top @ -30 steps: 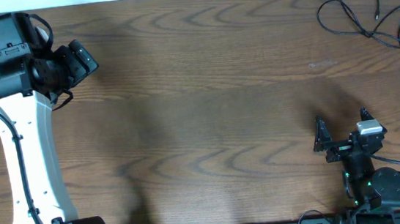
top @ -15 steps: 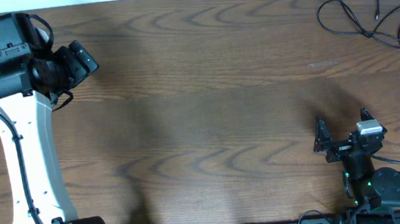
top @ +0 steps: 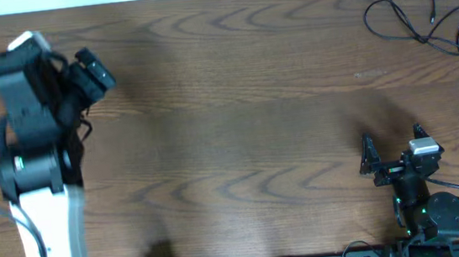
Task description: Untangle cables
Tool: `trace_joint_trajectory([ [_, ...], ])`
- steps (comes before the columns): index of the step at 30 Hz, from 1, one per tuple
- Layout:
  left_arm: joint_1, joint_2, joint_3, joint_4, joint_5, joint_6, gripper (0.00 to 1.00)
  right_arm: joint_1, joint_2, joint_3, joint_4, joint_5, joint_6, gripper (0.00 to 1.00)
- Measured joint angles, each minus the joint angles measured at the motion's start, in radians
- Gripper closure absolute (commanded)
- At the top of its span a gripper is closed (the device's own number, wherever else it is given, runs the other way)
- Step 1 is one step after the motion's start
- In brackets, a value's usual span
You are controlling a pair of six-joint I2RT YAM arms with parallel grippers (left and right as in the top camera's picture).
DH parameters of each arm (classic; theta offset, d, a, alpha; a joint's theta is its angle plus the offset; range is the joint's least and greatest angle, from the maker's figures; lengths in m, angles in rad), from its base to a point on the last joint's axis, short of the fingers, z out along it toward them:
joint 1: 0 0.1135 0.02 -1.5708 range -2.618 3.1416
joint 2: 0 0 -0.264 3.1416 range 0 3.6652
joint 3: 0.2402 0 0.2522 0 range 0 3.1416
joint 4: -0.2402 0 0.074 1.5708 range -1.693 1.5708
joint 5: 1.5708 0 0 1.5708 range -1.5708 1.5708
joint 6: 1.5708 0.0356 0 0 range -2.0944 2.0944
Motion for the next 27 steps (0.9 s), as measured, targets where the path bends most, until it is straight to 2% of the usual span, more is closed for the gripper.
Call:
trace_joint_trajectory([
  [11,-0.04,-0.423,-0.518,0.343,-0.018,0.0,0.04,0.0,-0.002,0.0,0.0,0.0,0.0,0.01],
  [19,-0.124,-0.697,-0.839,0.517,-0.043,0.007,0.04,0.0,-0.002,0.0,0.0,0.0,0.0,0.01],
  [27,-0.18,-0.896,-1.07,0.634,-0.088,0.019,0.04,0.0,-0.002,0.0,0.0,0.0,0.0,0.01],
])
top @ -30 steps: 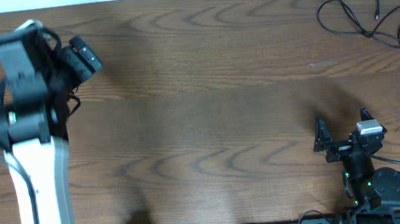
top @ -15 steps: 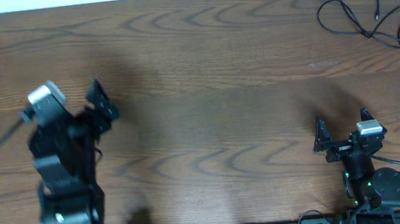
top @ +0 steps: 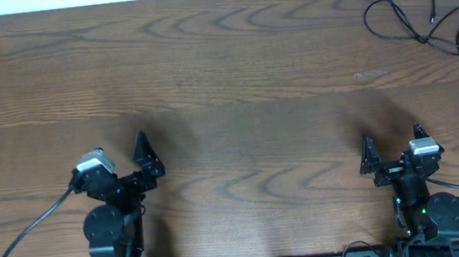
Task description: Untangle cables
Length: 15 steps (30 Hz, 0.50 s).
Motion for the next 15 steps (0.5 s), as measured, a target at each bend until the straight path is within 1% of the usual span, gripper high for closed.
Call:
trace_joint_trajectory([
  [6,-0.003,-0.119,-0.123,0.029,-0.014,0.01,0.04,0.0,0.0,0.0,0.0,0.0,0.0,0.01],
  [10,-0.004,-0.187,-0.193,0.09,-0.017,0.024,0.04,0.0,0.0,0.0,0.0,0.0,0.0,0.01],
  [15,-0.004,-0.26,-0.265,0.122,-0.017,0.034,0.04,0.0,0.0,0.0,0.0,0.0,0.003,0.01],
])
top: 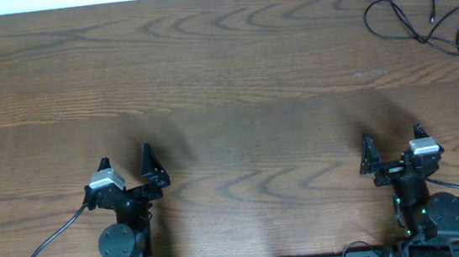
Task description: Untangle cables
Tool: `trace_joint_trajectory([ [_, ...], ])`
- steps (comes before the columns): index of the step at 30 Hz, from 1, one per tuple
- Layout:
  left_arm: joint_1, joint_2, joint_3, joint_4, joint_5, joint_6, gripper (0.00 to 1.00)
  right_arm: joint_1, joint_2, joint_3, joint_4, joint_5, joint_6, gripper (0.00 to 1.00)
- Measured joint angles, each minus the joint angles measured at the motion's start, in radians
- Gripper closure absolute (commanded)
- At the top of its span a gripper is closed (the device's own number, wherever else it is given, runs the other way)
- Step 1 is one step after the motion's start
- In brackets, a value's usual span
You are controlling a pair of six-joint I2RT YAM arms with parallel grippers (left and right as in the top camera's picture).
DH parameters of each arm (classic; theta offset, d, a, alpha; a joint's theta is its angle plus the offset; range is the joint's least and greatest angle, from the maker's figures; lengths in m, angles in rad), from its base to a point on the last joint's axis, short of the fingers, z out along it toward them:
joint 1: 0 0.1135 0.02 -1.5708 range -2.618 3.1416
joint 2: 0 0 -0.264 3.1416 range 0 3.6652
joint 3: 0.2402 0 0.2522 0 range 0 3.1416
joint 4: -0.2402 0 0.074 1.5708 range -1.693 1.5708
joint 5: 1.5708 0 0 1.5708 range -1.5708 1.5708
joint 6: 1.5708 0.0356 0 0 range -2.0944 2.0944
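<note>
A thin black cable point(408, 12) lies in loose loops at the table's far right corner. There it crosses a white cable that runs off the right edge, and its tail trails down toward. My left gripper point(125, 162) rests low near the front edge on the left, open and holding nothing. My right gripper point(393, 142) sits near the front edge on the right, also open and holding nothing. Both are far from the cables.
The brown wooden table point(225, 87) fills the view. A black rail with both arm bases runs along the front edge. Each arm's own black lead point(47, 247) curls beside its base.
The left arm has shifted a little to the right near the front edge and sits more squarely over its base. The right arm and the cables have not moved.
At first the left arm was raised high over the table's left side, large in the overhead view. Then it was folded down low by the front edge, and now sits slightly further right. The right arm and the cables stayed put throughout.
</note>
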Motion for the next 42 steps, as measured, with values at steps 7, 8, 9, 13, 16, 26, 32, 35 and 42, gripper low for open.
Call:
trace_joint_trajectory([
  [7,0.0,-0.034,-0.018,0.003,0.0,0.008,0.04,0.0,0.0,0.0,0.0,0.0,0.003,0.01],
  [8,0.0,-0.034,-0.018,0.003,0.0,0.008,0.04,0.0,0.0,0.0,0.0,0.0,0.003,0.01],
  [9,0.0,-0.034,-0.018,-0.002,0.0,0.009,0.04,0.0,0.0,0.0,0.0,0.0,0.003,0.01],
  [13,0.0,-0.035,-0.018,-0.069,0.0,0.011,0.04,0.0,0.0,0.0,0.0,0.0,0.003,0.01],
  [16,0.0,-0.035,-0.012,-0.115,0.006,0.015,0.04,0.0,0.0,0.0,0.0,0.0,0.003,0.01],
  [26,0.0,-0.035,-0.01,-0.119,0.009,0.026,0.04,0.0,0.0,0.0,0.0,0.0,0.003,0.01],
  [32,0.0,-0.035,-0.01,-0.121,0.009,0.026,0.04,0.0,0.0,0.0,0.0,0.0,0.003,0.01],
  [35,0.0,-0.035,-0.01,-0.121,0.009,0.026,0.04,0.0,0.0,0.0,0.0,0.0,0.003,0.01],
  [42,0.0,-0.035,-0.009,-0.121,0.009,0.026,0.04,0.0,0.0,0.0,0.0,0.0,0.003,0.01],
])
